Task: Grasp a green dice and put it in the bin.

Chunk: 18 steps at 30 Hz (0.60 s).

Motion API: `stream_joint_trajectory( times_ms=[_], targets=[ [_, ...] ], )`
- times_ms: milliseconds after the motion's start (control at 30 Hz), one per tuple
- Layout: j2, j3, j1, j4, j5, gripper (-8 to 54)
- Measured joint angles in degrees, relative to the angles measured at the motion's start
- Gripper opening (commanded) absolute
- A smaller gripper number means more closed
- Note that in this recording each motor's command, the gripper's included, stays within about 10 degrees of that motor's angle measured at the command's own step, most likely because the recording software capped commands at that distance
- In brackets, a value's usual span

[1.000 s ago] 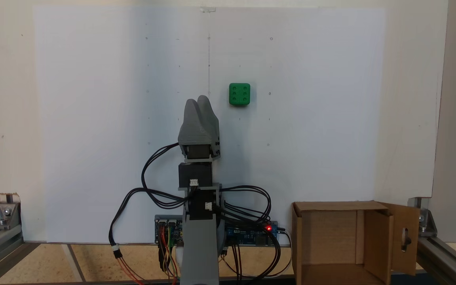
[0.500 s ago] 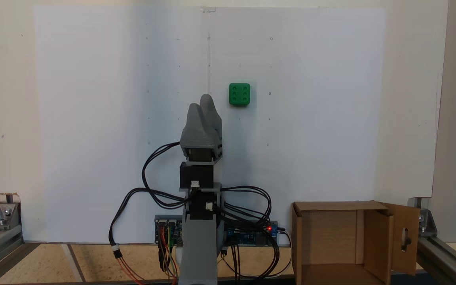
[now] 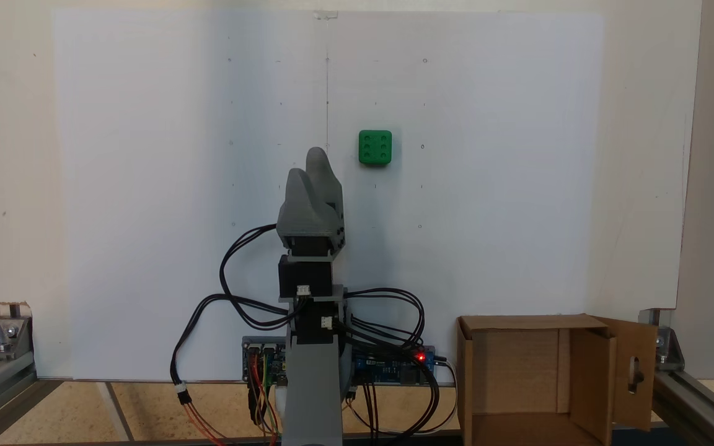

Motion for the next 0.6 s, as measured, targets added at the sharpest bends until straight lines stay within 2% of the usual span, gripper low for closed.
stream_joint_trajectory(
  times_ms=[600],
  targets=[
    [0.0,0.0,-3.2,0.0,0.0,42.9]
  ],
)
